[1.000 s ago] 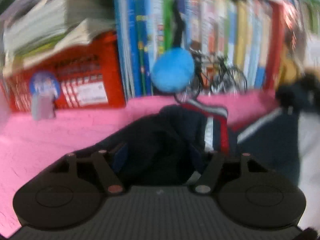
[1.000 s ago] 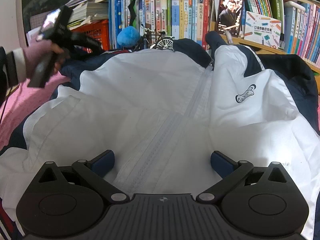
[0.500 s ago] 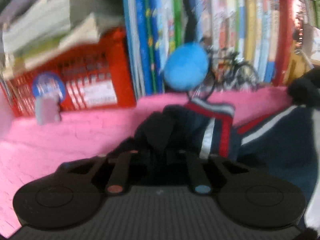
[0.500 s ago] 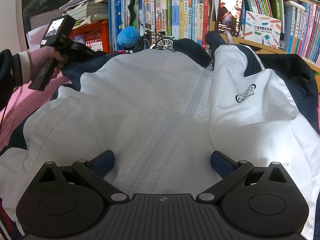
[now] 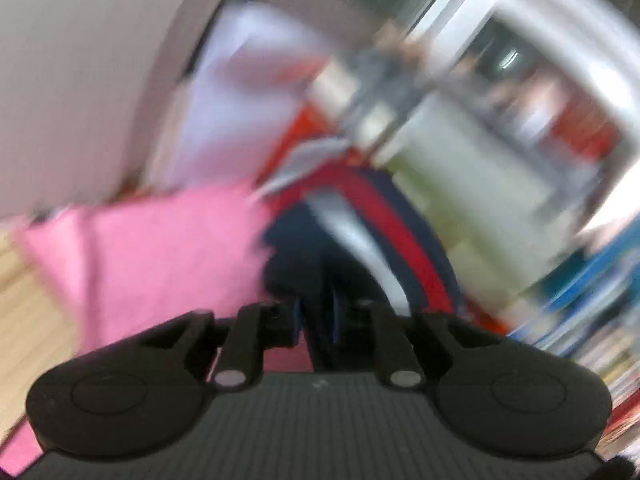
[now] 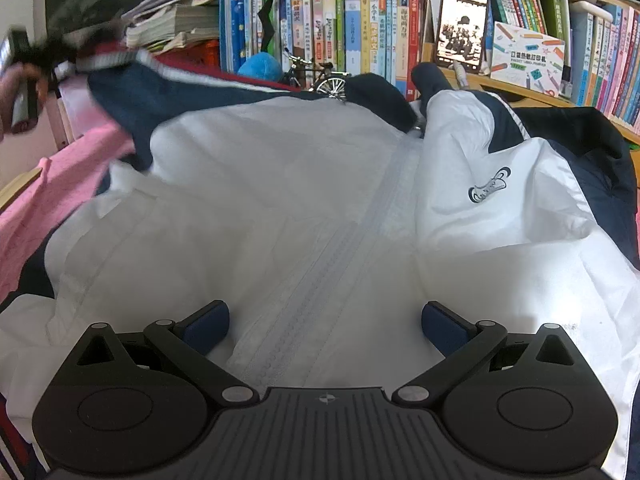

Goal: Fold clothes

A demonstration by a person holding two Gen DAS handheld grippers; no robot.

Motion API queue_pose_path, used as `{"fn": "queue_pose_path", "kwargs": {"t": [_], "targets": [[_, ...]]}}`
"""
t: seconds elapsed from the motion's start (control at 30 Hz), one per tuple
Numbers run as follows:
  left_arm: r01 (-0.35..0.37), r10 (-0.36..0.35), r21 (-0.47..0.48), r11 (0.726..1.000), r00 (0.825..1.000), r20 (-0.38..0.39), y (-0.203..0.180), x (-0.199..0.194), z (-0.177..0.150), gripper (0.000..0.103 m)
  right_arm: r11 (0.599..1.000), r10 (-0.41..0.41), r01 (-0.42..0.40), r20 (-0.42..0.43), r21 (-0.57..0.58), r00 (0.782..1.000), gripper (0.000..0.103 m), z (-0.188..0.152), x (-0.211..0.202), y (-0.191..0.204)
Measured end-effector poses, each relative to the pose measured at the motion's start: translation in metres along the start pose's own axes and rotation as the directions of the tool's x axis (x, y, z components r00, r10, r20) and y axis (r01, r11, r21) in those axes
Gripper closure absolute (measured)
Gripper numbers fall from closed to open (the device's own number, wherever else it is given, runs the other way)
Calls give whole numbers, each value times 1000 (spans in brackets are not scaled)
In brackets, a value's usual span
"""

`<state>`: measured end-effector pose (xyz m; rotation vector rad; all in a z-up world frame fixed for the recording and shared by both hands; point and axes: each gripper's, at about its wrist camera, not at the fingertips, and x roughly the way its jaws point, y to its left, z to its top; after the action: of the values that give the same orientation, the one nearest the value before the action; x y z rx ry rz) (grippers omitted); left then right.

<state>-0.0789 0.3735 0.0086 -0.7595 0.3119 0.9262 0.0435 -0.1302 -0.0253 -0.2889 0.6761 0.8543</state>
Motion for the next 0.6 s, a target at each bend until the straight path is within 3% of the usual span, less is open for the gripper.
{"fn": "queue_pose_path", "kwargs": {"t": [0.03,0.1,0.13,0.2,0.3,0.37,0.43,0.5,0.57,0.6], "targets": [[-43,44,38,998,999,-25,2,5,-9,87,1000,1,-1,0,0,1000,0,0,0,-1],[-18,20,81,997,1000,-21,-1,4,-20,75,1000,2,-2,0,-1,1000,0,0,0,-2],[5,-4,76,997,1000,-18,-3,2,-23,72,1000,3,-3,0,-1,1000,0,0,0,-2],[75,-75,42,996,997,-10,-4,-7,-21,53,1000,4,-4,0,-2,1000,0,0,0,-2],[198,-197,-65,978,980,13,0,-21,-15,41,1000,6,-6,1,-3,1000,0,-1,0,-3],[292,-291,-194,936,956,36,8,-28,-8,40,1000,7,-7,1,-3,1000,0,-1,0,-3],[375,-389,-366,852,920,36,20,-28,-6,40,1000,7,-7,1,-3,1000,0,-1,0,-3],[359,-382,-341,869,924,-1,16,-37,-5,40,1000,6,-6,1,-3,1000,0,-1,0,-3],[267,-270,-82,960,962,-37,-9,-58,-7,40,1000,7,-7,1,-3,1000,0,0,0,-3],[216,-215,76,973,976,-25,-24,-71,-12,40,1000,7,-7,1,-3,1000,0,0,0,-3]]}}
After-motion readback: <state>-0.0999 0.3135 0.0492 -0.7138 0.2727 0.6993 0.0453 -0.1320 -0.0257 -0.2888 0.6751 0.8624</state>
